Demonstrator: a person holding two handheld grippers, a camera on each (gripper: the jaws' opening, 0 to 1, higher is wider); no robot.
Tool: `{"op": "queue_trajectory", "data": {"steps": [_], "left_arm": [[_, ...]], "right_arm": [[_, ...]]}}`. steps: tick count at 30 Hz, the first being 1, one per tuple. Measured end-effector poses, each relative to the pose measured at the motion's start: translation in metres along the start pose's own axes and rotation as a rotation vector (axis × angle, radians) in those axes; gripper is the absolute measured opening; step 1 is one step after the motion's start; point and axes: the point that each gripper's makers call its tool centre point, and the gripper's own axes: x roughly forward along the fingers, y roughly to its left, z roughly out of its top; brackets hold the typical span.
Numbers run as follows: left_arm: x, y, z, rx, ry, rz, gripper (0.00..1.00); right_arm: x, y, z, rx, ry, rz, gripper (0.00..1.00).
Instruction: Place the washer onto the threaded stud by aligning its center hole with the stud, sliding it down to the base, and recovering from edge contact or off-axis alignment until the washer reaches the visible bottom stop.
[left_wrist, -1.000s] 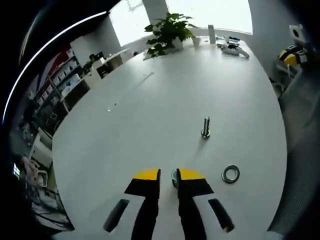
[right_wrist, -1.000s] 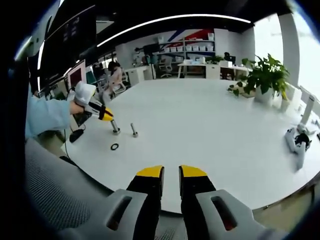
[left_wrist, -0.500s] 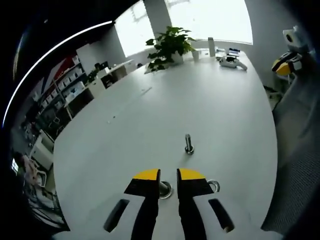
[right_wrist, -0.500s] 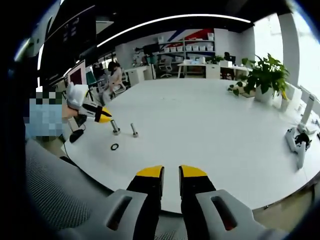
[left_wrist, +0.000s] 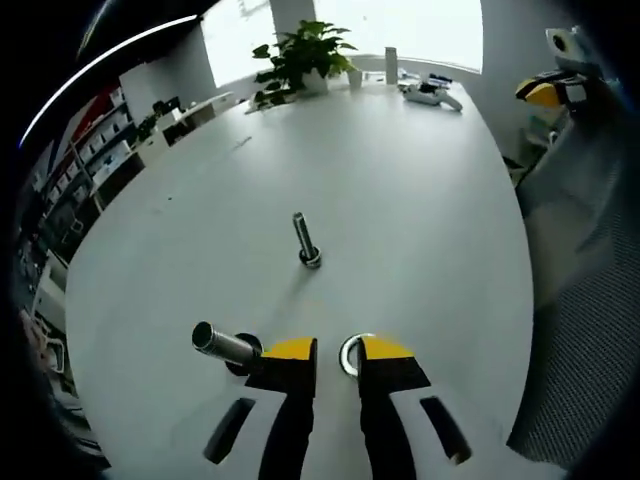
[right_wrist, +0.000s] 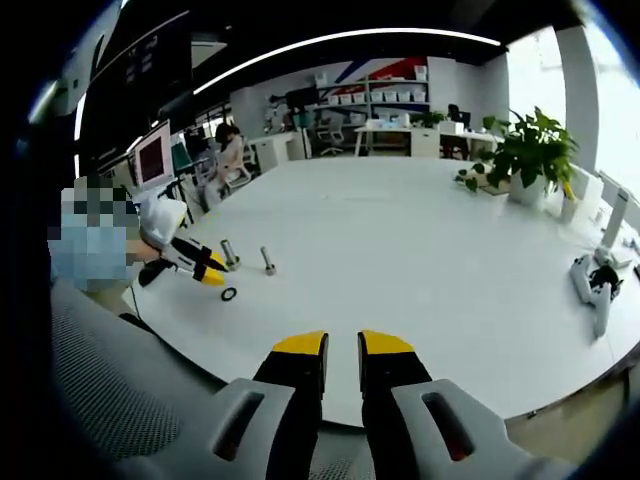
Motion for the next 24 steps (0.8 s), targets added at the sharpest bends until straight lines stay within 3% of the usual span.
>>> {"op": "queue_trajectory", "data": {"steps": [14,15,17,21,24], "left_arm": [[0.012,0.003,-0.018,-0.007,0.050,-0.016,0.13],[0.013,0.003,-0.017,-0.046,0.034,-0.015,0.13],[0.013,0.003,-0.016,-0.045,0.026,-0.014,0.13],[0.015,-0.001,-0.015,-0.041,0.023,-0.015,0.03],[0.016,-0.001,-0.014,-0.046,0.028,-0.003,0.02]], "right_arm": [[0.000,0.000,-0.001,0.003,0.006,-0.002,0.14],[0.000,0.000,-0.001,0.003,0.006,-0.001,0.14],[0.000,0.000,-0.001,0.003,0.006,-0.001,0.14],[0.000,0.000,0.001,0.003,0.005,-0.002,0.14],[0.000,0.000,0.001,0.003,0.004,-0.002,0.14]]}}
